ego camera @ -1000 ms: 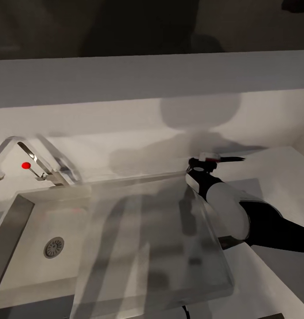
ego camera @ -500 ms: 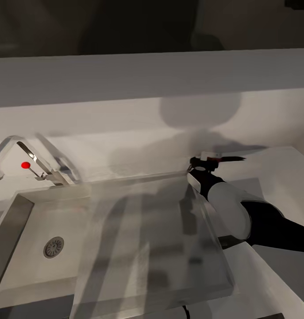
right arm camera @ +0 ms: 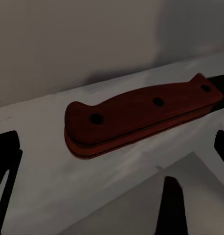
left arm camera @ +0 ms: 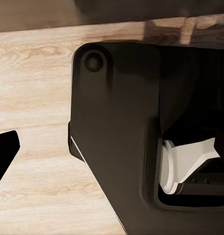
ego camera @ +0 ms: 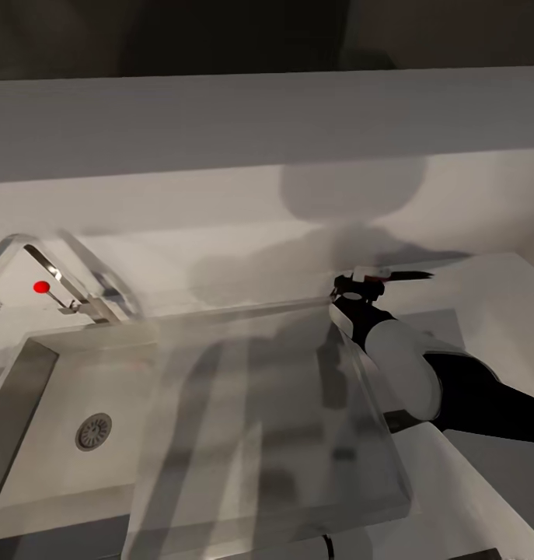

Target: In the kitchen, take the Vidalia onion out of the sink, dice it on the chopping board with the paring knife, put the diced onion into the bowl on the countertop, then place both the paring knife and the chopping board into the sink.

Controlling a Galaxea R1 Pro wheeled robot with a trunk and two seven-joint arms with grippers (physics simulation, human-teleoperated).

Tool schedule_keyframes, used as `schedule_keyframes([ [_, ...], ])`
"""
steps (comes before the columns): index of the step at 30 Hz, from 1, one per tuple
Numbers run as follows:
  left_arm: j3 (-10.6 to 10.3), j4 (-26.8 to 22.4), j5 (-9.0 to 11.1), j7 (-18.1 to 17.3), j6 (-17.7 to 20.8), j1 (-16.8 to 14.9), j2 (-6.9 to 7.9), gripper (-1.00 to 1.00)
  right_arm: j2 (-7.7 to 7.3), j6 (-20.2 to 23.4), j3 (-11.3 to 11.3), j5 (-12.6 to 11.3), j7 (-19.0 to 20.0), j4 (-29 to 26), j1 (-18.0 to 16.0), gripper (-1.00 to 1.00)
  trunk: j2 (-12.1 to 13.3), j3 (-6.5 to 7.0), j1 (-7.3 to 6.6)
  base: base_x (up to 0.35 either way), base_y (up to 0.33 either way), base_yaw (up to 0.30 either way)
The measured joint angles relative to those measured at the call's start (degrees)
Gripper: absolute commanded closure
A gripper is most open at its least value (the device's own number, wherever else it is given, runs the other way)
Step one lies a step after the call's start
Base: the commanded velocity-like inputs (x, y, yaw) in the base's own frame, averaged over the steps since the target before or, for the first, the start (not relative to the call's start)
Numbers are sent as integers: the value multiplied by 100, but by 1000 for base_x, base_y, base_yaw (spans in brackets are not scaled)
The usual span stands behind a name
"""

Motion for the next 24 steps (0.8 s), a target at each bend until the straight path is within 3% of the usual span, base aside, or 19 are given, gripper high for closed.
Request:
schedule_keyframes([
  [15,0,-3,-5,0,0,0,0,-100,-26,-91,118,57,138,-92,-3,-100,-4,-104,-3,0,0,0],
  [24,-5,1,-2,0,0,0,0,-100,-308,-117,85,28,643,-147,-3,-100,-3,-108,-2,0,0,0],
])
